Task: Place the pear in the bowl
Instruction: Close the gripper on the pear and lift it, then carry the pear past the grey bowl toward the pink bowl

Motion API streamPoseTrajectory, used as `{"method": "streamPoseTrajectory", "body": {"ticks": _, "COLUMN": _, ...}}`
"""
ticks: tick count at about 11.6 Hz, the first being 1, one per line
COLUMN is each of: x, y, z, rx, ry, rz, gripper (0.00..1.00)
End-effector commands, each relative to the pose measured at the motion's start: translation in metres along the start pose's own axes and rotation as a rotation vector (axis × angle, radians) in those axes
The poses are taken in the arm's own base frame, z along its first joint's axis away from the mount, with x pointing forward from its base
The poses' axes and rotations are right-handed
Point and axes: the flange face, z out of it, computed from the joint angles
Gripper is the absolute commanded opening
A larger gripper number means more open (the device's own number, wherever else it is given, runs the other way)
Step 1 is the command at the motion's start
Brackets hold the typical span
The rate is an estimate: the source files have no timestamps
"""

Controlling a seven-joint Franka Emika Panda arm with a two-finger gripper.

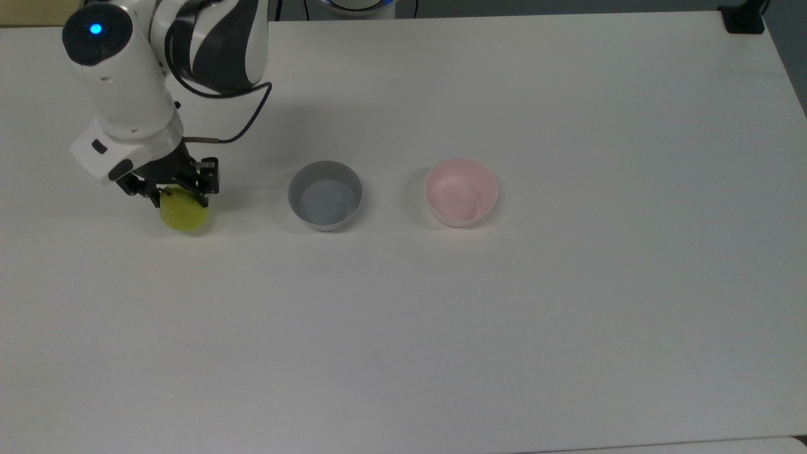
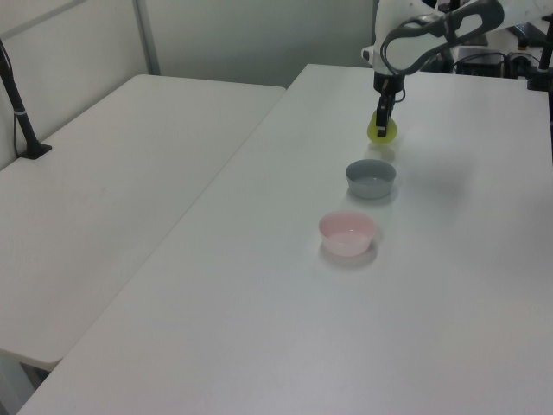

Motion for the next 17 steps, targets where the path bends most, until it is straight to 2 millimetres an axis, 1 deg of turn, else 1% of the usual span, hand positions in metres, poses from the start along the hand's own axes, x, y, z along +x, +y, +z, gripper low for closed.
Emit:
{"method": "streamPoseTrajectory", "body": {"ticks": 1, "x": -0.013, "y": -0.023, "z": -0.081, "rx": 0.035, "ry": 0.004, "rz": 0.010, "gripper": 0.00}}
{"method": "streamPoseTrajectory", "body": {"ticks": 5, "x": -0.028, "y": -0.036, "z": -0.176, "rx": 0.056, "ry": -0.022, "rz": -0.004, "gripper": 0.00}}
{"method": "streamPoseTrajectory", "body": {"ticks": 6, "x": -0.030, "y": -0.049, "z": -0.197, "rx": 0.062, "ry": -0.025, "rz": -0.023, "gripper": 0.00}}
{"method": "streamPoseTrajectory", "body": {"ticks": 8, "x": -0.037, "y": -0.082, "z": -0.226, "rx": 0.070, "ry": -0.045, "rz": -0.027, "gripper": 0.00}}
{"method": "streamPoseTrajectory", "body": {"ticks": 9, "x": -0.042, "y": -0.092, "z": -0.238, "rx": 0.075, "ry": -0.042, "rz": -0.023, "gripper": 0.00}}
{"method": "streamPoseTrajectory", "body": {"ticks": 11, "x": -0.051, "y": -0.121, "z": -0.257, "rx": 0.114, "ry": -0.032, "rz": -0.044, "gripper": 0.00}}
{"method": "streamPoseTrajectory", "body": {"ticks": 12, "x": -0.058, "y": -0.127, "z": -0.269, "rx": 0.122, "ry": -0.013, "rz": -0.038, "gripper": 0.00}}
{"method": "streamPoseTrajectory", "body": {"ticks": 13, "x": -0.063, "y": -0.138, "z": -0.278, "rx": 0.148, "ry": 0.007, "rz": -0.048, "gripper": 0.00}}
{"method": "streamPoseTrajectory", "body": {"ticks": 15, "x": -0.062, "y": -0.155, "z": -0.281, "rx": 0.183, "ry": 0.021, "rz": -0.066, "gripper": 0.00}}
{"method": "streamPoseTrajectory", "body": {"ticks": 16, "x": -0.062, "y": -0.168, "z": -0.283, "rx": 0.187, "ry": 0.023, "rz": -0.087, "gripper": 0.00}}
{"method": "streamPoseTrajectory", "body": {"ticks": 17, "x": -0.062, "y": -0.180, "z": -0.280, "rx": 0.200, "ry": 0.024, "rz": -0.105, "gripper": 0.00}}
